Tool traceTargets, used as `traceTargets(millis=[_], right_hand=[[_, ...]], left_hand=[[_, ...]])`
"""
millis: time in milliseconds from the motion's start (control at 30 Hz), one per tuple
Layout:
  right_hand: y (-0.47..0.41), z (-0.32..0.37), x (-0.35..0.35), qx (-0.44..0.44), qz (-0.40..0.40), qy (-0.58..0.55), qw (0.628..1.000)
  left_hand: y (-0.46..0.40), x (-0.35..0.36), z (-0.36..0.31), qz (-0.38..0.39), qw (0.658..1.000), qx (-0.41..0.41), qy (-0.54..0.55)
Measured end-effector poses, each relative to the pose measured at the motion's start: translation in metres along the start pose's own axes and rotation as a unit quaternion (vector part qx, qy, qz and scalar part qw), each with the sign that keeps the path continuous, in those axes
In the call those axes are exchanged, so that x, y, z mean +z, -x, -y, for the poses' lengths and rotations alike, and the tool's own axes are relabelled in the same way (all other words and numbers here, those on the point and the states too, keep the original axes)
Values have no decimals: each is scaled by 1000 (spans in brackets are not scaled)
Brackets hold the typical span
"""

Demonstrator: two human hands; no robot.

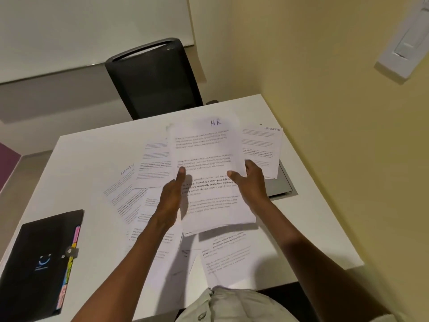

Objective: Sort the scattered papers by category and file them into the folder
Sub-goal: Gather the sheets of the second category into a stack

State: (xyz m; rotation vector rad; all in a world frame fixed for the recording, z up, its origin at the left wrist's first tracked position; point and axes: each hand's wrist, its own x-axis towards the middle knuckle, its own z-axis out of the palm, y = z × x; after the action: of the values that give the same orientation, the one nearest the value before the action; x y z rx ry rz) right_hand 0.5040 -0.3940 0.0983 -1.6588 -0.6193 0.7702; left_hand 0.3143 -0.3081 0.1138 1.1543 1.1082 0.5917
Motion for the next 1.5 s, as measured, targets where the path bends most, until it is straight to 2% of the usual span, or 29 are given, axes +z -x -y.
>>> traceTargets(millis=[100, 200, 333, 433, 567, 800, 900, 967, 1067, 1133, 1233, 1400, 1500], right_hand=[[4, 20, 13, -60, 9, -3, 998], [0, 22, 21, -72, 28, -5, 997], [-2, -10, 37, -44, 51, 8, 998], [4, -53, 48, -3, 65, 26, 998], [6, -73, 60, 45, 47, 43, 997], [-12, -62, 62, -1, 82, 77, 994], [-35, -67, 43, -50, 69, 179, 980], [-54, -80, 20, -59, 27, 264, 962], [-85, -105, -17, 8, -70, 349, 934], [-106, -115, -36, 103, -140, 356, 918], [-131, -121, -55, 225, -166, 363, 889], [-165, -134, -63, 202, -117, 448, 863], [-176, -136, -60, 223, -124, 438, 862]], left_hand=[[-2, -6, -10, -71, 989, 120, -47], [-7, -14, -16, -87, 984, 154, -33], [-12, -28, 13, -97, 990, 96, -24], [-13, -37, 49, -116, 990, 34, -66], [-19, -43, 76, -123, 990, -3, -65], [-45, -47, 63, -118, 987, 0, -107], [-59, -48, 51, -118, 984, 1, -133], [-65, -50, 47, -126, 983, -12, -135], [-65, -54, 46, -125, 985, -16, -118], [-61, -59, 49, -134, 987, -24, -88], [-53, -61, 59, -162, 985, -41, -49], [-47, -44, 61, -192, 981, -30, 6], [-50, -32, 57, -218, 975, -21, 27]])
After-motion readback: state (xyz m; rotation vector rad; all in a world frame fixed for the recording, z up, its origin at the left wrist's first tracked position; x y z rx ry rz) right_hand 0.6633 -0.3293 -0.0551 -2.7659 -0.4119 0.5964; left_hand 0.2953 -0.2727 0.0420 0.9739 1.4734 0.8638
